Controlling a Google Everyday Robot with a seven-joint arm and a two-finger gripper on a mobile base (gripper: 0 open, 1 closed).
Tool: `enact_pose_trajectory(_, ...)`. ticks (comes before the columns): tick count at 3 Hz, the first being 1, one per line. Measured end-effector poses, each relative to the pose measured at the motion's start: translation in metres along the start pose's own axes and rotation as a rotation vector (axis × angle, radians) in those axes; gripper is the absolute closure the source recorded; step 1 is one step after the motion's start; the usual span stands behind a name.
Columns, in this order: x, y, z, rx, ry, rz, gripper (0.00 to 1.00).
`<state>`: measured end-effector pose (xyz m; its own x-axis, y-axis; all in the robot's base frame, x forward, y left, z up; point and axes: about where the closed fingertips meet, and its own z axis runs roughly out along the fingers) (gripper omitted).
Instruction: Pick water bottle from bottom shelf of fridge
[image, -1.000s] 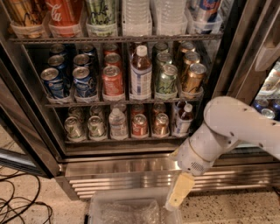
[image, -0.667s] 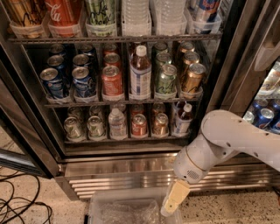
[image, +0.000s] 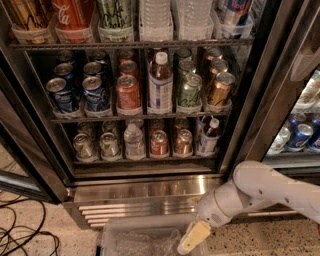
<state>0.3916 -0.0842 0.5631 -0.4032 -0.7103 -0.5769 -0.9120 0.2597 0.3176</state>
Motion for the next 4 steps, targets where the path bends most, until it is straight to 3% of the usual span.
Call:
enact_pose_trajectory(1, 0.007, -0.022, 0.016, 0.098, -0.084, 0.033, 0.00)
enact_pose_trajectory(2, 0.007, -0.022, 0.016, 0.098, -0.084, 0.033, 0.00)
enact_pose_trajectory(3, -0.003, -0.023, 0.015, 0.123, -0.096, 0.000, 0.00)
enact_pose_trajectory(4, -0.030, -0.010, 0.004, 0.213, -0.172, -0.082, 0.00)
